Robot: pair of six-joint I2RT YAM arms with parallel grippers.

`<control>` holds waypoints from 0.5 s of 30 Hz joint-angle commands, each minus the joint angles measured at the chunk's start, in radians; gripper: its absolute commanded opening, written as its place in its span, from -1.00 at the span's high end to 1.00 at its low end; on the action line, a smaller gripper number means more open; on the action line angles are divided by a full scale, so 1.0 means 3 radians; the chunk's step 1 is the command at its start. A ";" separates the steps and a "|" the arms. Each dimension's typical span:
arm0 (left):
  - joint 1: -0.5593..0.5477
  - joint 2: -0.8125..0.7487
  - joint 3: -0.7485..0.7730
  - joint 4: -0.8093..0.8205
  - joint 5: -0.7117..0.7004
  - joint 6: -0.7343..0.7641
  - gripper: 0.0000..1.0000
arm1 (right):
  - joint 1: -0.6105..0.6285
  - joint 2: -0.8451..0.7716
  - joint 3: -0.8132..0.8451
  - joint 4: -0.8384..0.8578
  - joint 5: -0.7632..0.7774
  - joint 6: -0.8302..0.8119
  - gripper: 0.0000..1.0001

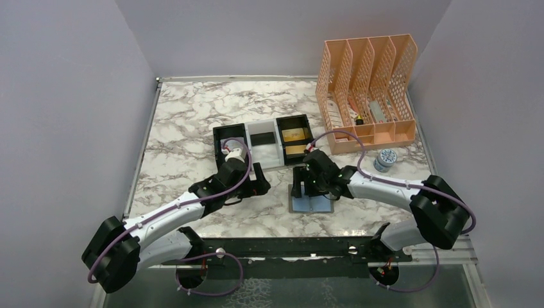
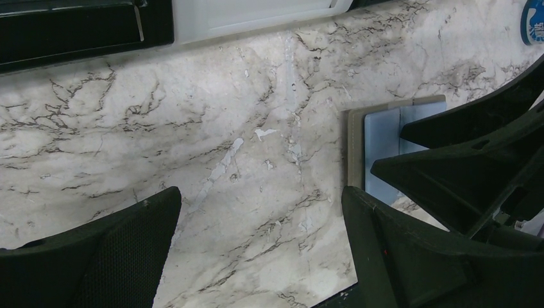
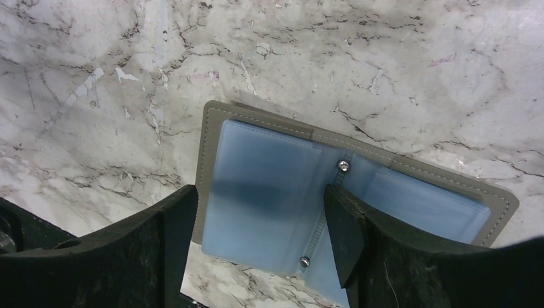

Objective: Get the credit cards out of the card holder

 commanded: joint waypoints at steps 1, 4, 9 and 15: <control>0.0021 0.0024 0.0086 0.0100 0.0080 -0.0016 -0.98 | 0.0062 0.0144 0.0137 -0.0169 0.0159 -0.0059 -0.44; 0.0021 0.0034 0.0083 0.0101 0.0083 -0.0016 -0.98 | 0.0111 0.0258 0.0160 -0.0192 0.0204 -0.0061 -0.43; 0.0019 0.0061 0.0085 0.0110 0.0101 -0.0012 -0.98 | 0.0172 0.0491 0.0127 -0.0232 0.0411 0.0109 -0.27; 0.0018 0.0086 0.0091 0.0089 0.0113 0.0005 -0.98 | 0.0171 0.0577 0.0066 -0.0272 0.0652 0.0147 -0.11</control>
